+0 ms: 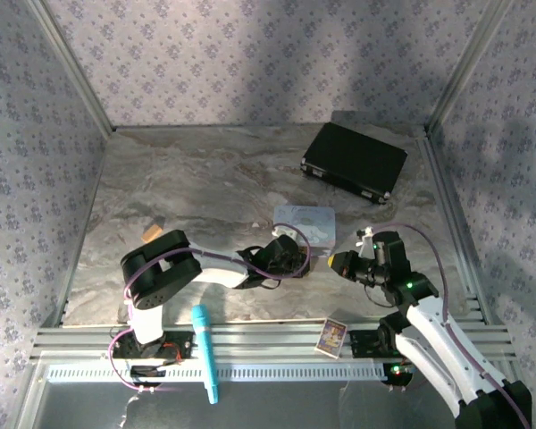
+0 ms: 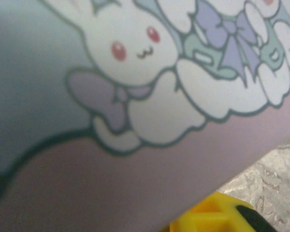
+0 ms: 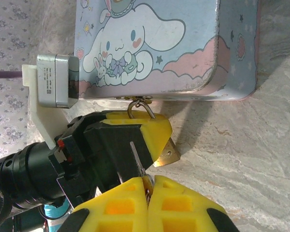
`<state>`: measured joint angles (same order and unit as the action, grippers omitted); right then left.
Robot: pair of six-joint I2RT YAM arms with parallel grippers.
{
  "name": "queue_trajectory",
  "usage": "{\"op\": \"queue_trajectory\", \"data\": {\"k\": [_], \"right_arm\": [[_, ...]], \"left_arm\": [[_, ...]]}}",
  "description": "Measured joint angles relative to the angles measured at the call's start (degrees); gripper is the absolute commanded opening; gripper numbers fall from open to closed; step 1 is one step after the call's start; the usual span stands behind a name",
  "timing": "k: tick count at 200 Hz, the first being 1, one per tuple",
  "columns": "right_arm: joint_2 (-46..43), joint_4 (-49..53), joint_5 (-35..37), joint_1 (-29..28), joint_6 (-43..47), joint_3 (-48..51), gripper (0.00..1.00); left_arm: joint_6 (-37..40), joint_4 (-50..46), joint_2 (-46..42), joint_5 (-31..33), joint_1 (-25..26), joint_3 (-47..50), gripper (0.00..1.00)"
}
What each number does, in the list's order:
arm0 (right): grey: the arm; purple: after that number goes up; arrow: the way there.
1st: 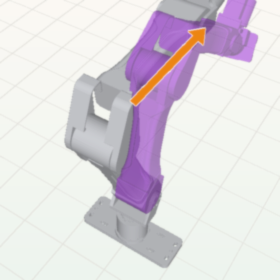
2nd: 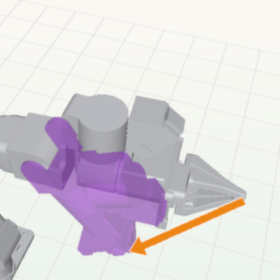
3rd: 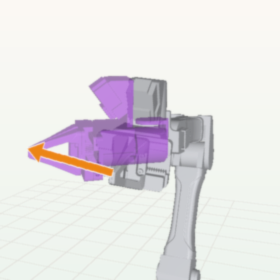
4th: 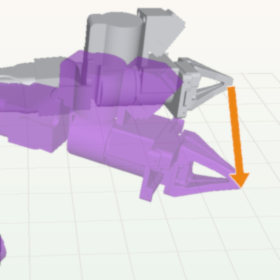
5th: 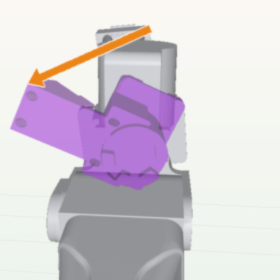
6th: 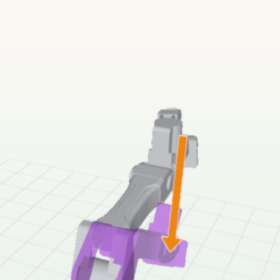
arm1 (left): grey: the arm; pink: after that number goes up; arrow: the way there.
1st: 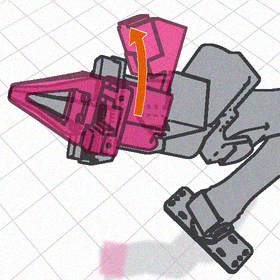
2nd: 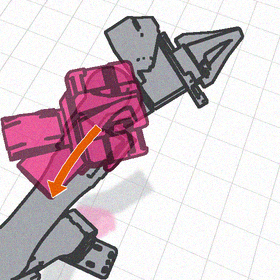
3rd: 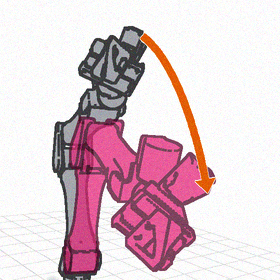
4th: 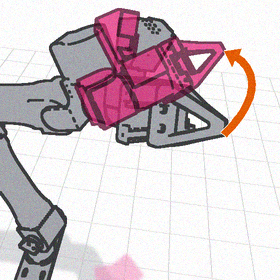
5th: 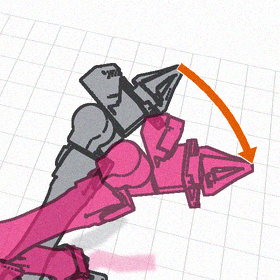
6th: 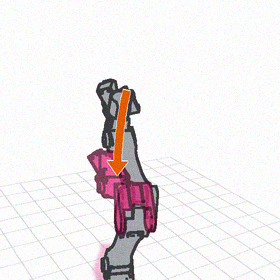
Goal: Unlock the padlock with the key
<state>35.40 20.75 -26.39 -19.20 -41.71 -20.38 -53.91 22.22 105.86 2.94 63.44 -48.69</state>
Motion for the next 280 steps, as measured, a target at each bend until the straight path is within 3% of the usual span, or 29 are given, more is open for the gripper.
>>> {"op": "queue_trajectory", "data": {"k": [26, 54, 112, 162, 196, 240, 280], "right_arm": [[0.39, -2.82, -0.87, 0.00, -1.31, 1.42, 0.00], [4.72, -10.25, -3.80, -0.15, -4.98, 6.03, 0.00], [11.69, -16.50, -5.44, -1.57, -5.84, 7.02, 0.00], [25.55, -26.01, -9.64, -5.09, -7.17, 5.07, 0.00], [26.91, -28.48, -9.79, -7.15, -7.37, 4.57, 0.00], [24.96, -26.88, -10.56, -4.15, -6.82, 4.24, 0.00], [25.40, -26.77, -14.62, 0.94, -7.19, 5.33, 0.00]], "left_arm": [[-3.43, 1.22, 0.00, 1.20, 0.31, -0.02, 0.06], [-7.56, 1.46, -0.17, 3.61, 0.55, 0.44, 0.02], [-16.13, -1.60, -5.57, 11.85, 0.55, 5.81, 0.02], [-26.88, -2.75, -11.17, 16.90, 0.61, 12.00, 0.04], [-32.68, -4.35, -11.43, 19.02, 1.53, 11.58, 0.04], [-38.75, 1.16, -6.54, 18.86, 1.92, 8.98, 0.05], [-39.28, 8.24, -0.59, 17.68, 1.95, 4.87, 0.03]]}}
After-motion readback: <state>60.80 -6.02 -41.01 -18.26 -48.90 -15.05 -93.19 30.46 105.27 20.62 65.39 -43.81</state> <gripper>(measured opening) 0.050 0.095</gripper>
